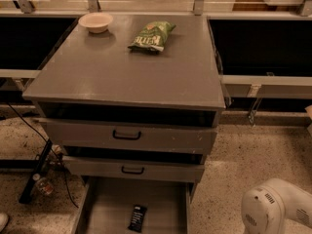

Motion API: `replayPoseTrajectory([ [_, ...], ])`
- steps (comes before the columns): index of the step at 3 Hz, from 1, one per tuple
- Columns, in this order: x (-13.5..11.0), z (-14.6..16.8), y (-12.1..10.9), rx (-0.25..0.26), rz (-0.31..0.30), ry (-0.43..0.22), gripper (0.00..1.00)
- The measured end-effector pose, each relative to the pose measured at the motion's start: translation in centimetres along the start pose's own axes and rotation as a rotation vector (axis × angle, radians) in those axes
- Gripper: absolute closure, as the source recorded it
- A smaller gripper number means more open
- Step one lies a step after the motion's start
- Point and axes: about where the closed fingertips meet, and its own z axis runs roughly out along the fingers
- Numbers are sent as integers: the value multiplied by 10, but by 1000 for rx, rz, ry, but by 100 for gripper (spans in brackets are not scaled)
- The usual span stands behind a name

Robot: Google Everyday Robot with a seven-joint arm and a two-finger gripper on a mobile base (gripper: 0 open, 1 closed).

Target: Pick rxbar blueberry from bottom drawer and place on counter

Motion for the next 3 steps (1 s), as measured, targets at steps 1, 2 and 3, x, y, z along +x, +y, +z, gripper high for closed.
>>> replayPoseTrajectory([
  [1,3,6,-14,-39,53,-54,0],
  [2,-15,9,-42,-125,188,-206,0],
  [3,-20,4,-82,-120,314,-281,0],
])
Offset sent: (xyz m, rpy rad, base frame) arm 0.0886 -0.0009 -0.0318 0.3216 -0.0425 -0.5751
